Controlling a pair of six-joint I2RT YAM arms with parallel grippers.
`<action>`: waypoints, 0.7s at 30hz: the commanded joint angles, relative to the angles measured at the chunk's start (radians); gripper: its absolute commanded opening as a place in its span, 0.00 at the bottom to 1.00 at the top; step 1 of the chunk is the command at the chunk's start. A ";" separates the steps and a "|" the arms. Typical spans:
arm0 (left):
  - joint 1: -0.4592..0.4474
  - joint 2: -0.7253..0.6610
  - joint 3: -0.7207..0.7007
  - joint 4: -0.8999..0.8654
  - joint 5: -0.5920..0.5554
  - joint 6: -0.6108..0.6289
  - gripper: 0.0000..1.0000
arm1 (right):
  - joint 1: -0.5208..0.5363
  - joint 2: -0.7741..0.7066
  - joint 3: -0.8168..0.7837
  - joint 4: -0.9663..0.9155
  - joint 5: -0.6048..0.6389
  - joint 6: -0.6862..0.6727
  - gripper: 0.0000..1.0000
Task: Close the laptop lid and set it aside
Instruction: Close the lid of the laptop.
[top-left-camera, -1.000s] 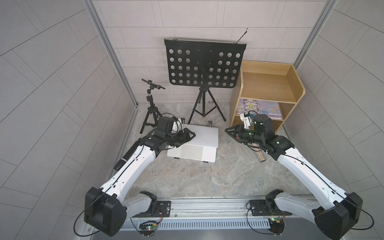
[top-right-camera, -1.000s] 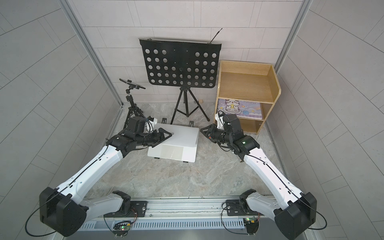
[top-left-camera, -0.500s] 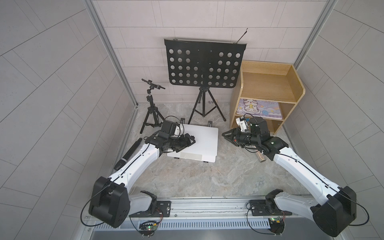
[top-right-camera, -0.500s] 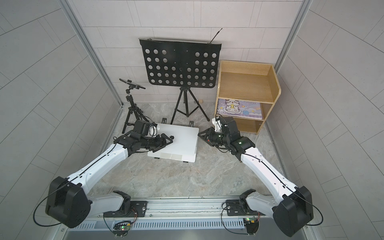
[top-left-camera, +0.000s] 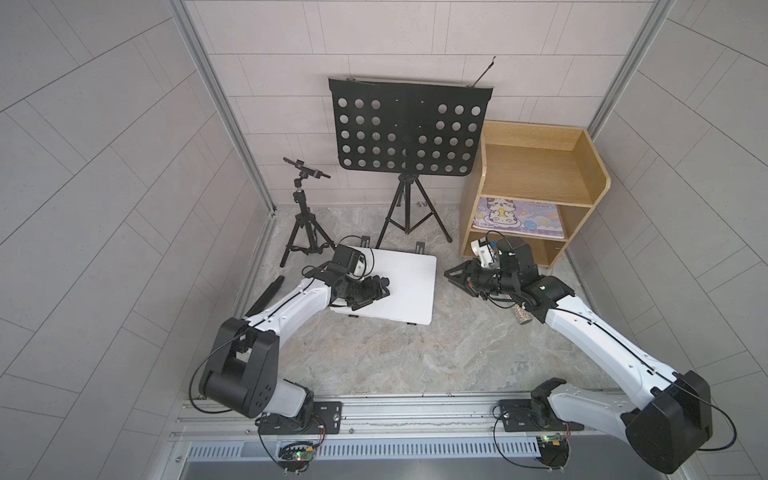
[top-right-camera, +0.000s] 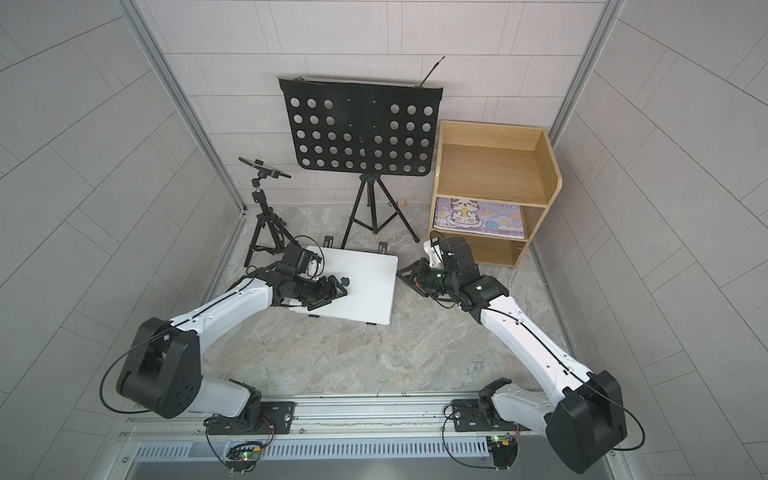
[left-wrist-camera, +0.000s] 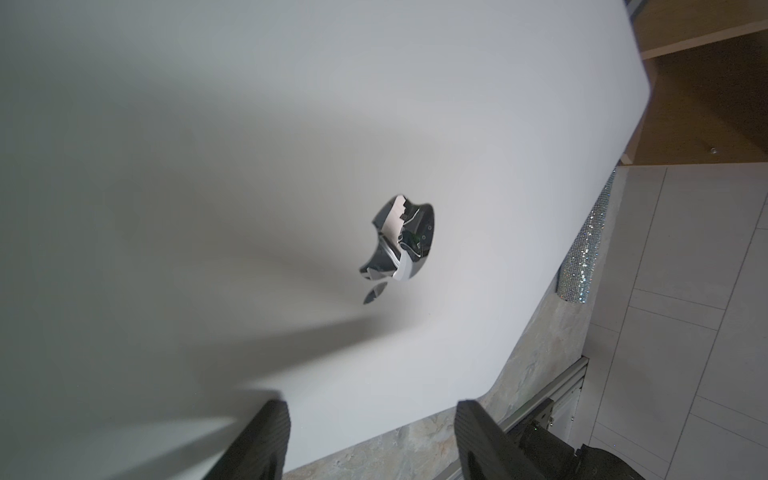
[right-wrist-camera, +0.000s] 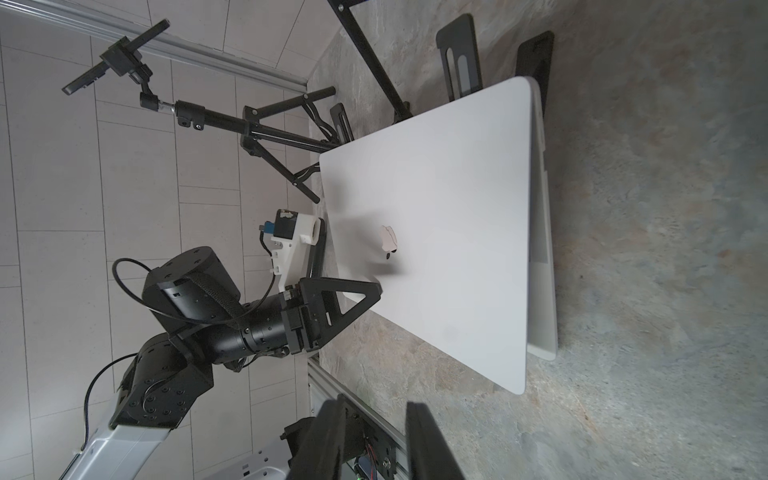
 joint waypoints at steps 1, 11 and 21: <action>0.017 0.048 -0.028 -0.001 -0.046 0.050 0.68 | -0.004 -0.010 -0.019 -0.013 -0.013 -0.019 0.30; 0.021 0.098 -0.056 0.058 -0.062 0.080 0.68 | -0.006 -0.012 -0.021 -0.024 -0.016 -0.027 0.30; 0.021 0.062 -0.050 0.060 -0.035 0.089 0.68 | -0.008 -0.016 -0.034 -0.024 -0.024 -0.040 0.33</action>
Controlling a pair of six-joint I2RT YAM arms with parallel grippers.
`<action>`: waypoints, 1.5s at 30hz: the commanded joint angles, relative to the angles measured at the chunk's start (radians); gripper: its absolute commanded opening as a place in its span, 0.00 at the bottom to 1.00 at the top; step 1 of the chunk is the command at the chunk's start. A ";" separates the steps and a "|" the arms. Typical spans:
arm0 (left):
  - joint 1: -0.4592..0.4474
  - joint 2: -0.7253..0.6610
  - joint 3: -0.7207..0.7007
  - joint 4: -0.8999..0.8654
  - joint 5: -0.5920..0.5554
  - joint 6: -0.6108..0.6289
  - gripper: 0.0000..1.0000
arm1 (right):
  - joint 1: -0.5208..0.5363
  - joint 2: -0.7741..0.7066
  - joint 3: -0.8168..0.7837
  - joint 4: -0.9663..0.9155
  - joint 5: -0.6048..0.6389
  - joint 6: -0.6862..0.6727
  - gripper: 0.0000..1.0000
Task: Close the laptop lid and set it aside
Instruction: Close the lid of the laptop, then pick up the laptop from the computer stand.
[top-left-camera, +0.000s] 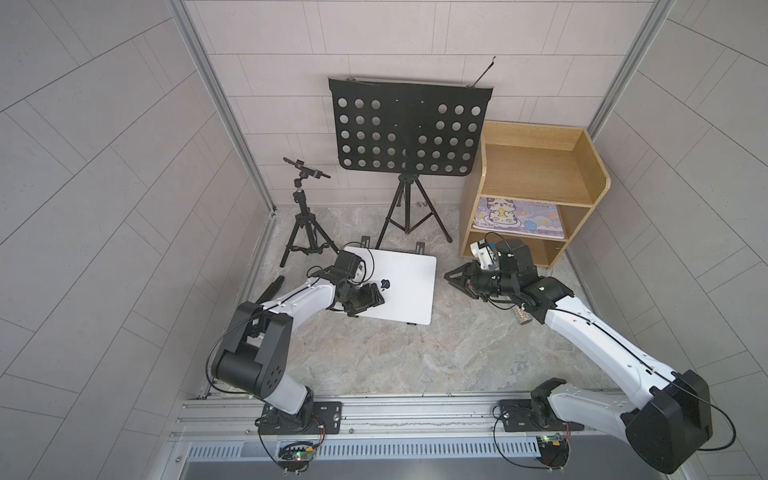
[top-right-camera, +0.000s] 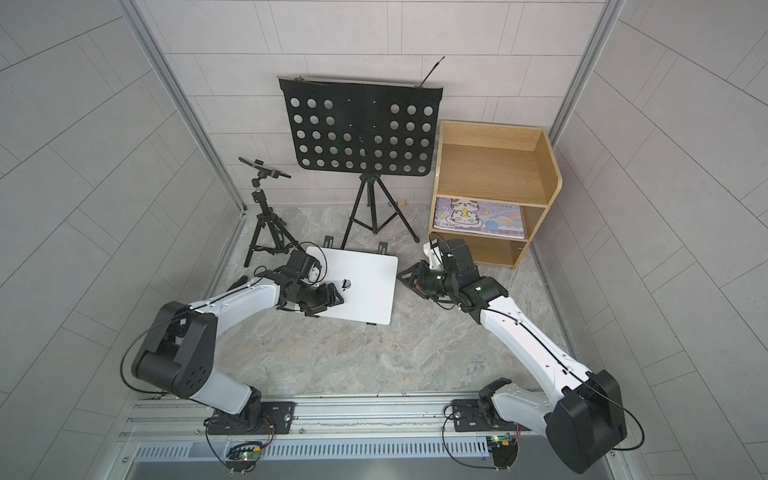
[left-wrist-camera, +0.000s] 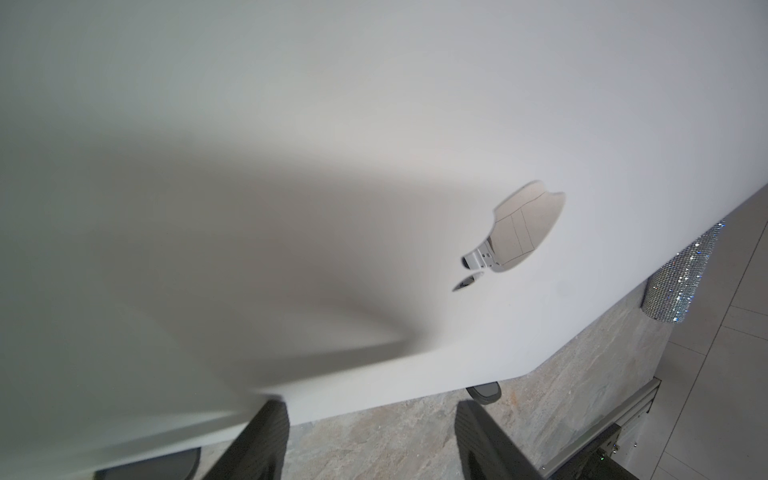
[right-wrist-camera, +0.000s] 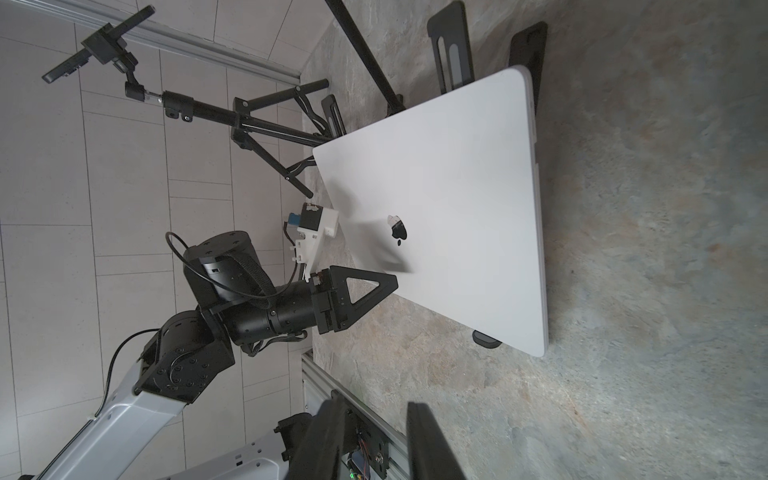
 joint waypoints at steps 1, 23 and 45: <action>0.004 -0.047 -0.004 0.025 0.022 0.027 0.68 | -0.008 -0.018 -0.022 -0.017 -0.018 -0.023 0.35; -0.004 -0.562 0.038 -0.220 0.038 0.016 0.88 | -0.089 0.358 -0.232 0.607 -0.207 -0.155 0.57; -0.006 -0.544 0.104 -0.321 0.055 0.035 0.88 | -0.109 0.793 -0.191 1.204 -0.462 -0.021 0.51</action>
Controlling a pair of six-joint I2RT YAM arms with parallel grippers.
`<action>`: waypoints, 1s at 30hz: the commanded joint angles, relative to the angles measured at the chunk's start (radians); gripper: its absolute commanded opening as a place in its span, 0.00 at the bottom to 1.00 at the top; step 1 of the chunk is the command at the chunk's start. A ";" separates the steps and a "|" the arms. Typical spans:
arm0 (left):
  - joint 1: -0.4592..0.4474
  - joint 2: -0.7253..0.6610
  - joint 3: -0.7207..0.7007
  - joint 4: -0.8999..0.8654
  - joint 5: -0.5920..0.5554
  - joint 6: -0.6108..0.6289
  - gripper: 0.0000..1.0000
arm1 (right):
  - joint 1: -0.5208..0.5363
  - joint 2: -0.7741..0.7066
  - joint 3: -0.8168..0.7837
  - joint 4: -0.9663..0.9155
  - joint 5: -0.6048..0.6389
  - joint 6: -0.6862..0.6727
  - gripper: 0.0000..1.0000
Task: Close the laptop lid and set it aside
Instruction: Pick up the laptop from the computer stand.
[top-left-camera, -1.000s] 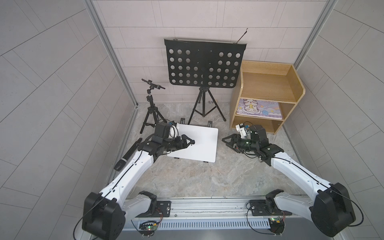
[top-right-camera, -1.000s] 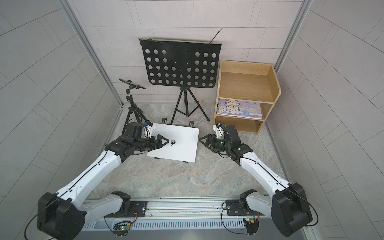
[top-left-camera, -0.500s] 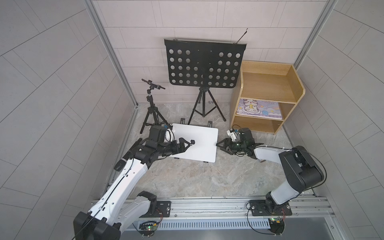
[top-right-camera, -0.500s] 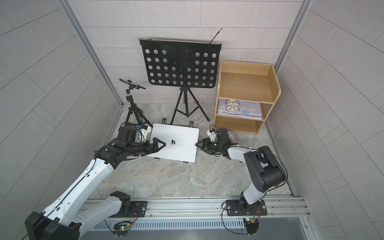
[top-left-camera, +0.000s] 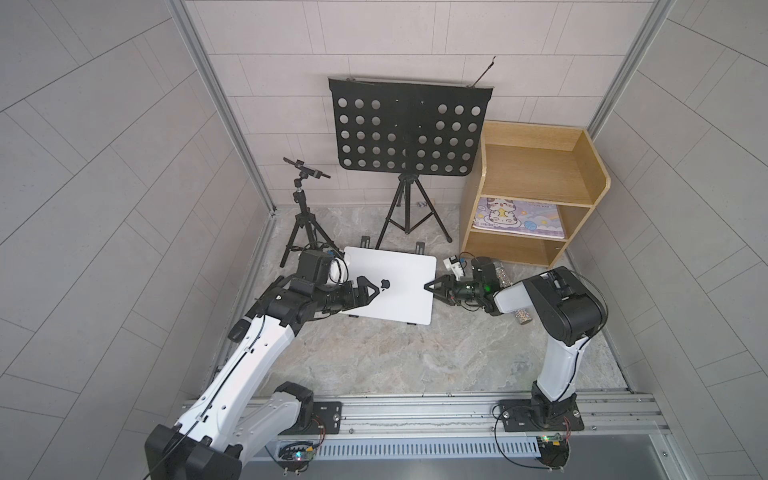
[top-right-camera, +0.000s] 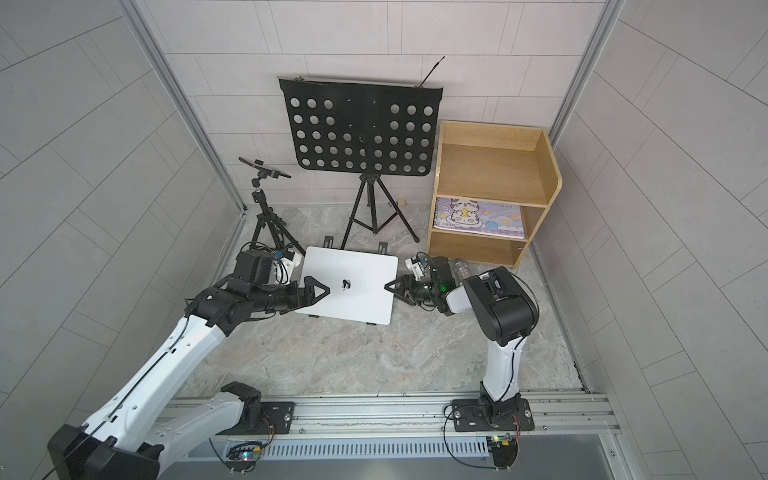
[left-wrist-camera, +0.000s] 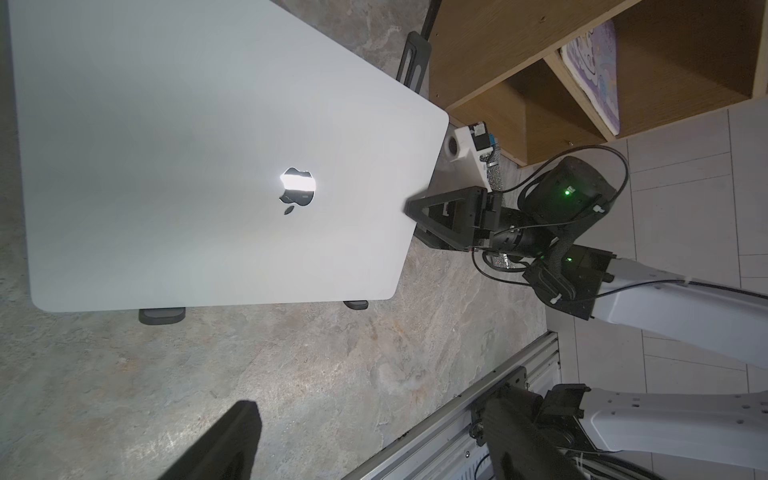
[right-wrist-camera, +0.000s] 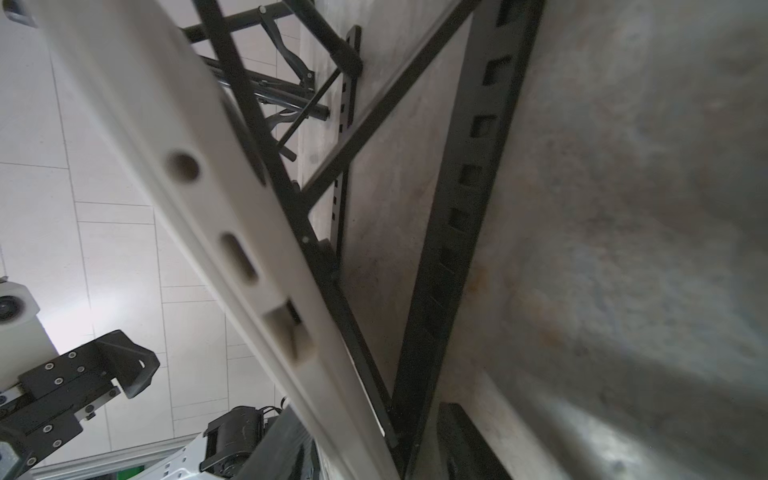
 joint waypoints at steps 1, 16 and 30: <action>-0.008 0.008 0.030 -0.034 0.010 0.025 0.88 | -0.005 0.037 0.008 0.181 -0.081 0.040 0.50; -0.009 -0.001 0.023 -0.037 -0.006 0.028 0.87 | -0.013 -0.007 -0.025 0.279 -0.106 0.072 0.36; -0.009 -0.016 -0.004 -0.013 -0.007 0.017 0.88 | -0.005 -0.106 -0.032 0.210 -0.104 0.103 0.32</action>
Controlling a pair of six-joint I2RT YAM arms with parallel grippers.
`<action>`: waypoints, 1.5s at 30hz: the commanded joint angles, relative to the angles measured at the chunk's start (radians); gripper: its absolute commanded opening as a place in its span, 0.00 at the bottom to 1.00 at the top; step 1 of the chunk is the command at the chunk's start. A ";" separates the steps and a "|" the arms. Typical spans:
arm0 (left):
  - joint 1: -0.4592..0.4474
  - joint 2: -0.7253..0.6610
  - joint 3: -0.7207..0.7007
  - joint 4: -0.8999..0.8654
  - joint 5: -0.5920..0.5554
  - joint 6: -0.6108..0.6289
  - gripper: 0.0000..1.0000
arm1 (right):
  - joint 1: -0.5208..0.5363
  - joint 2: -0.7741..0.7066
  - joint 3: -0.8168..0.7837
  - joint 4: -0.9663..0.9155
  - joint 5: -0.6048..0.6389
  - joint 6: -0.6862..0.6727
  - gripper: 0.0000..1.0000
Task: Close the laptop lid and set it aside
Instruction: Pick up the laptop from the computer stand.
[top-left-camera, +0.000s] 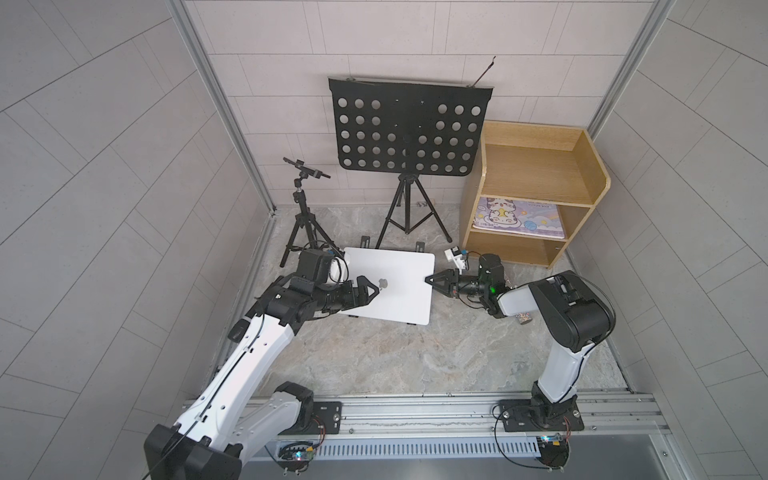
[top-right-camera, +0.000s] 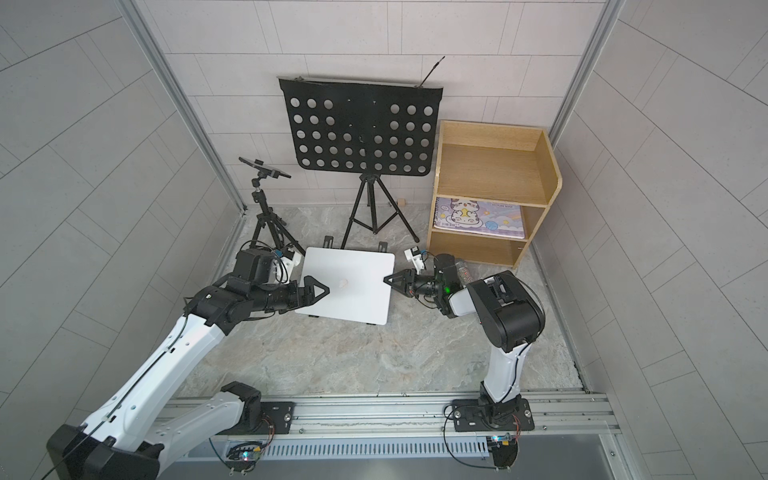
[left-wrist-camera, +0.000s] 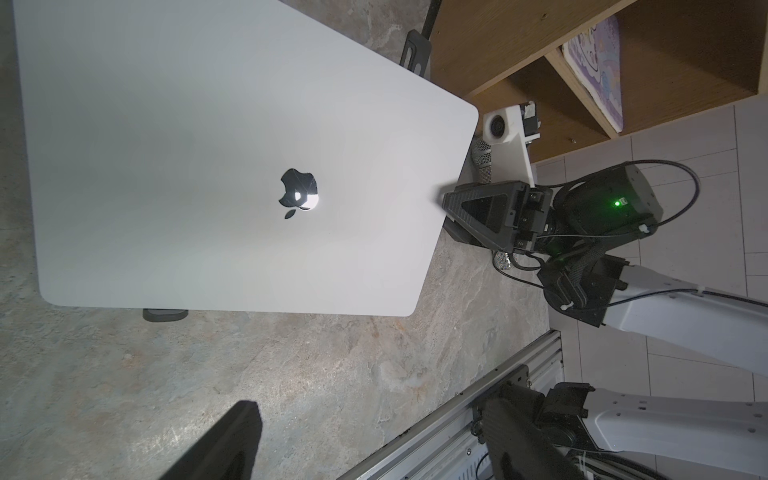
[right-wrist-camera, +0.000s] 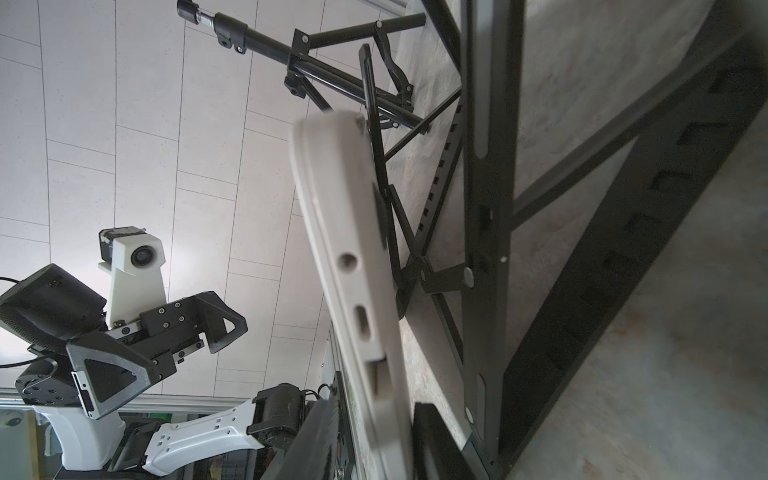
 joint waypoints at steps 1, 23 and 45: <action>-0.005 -0.017 -0.015 0.005 0.002 0.012 0.88 | 0.003 -0.030 0.010 0.006 -0.026 0.000 0.31; 0.010 -0.100 -0.280 0.191 -0.099 -0.406 0.86 | 0.001 -0.115 0.055 -0.167 0.011 0.076 0.07; 0.024 -0.230 -0.766 0.803 -0.247 -1.229 0.81 | 0.003 -0.175 0.138 -0.476 0.061 0.199 0.03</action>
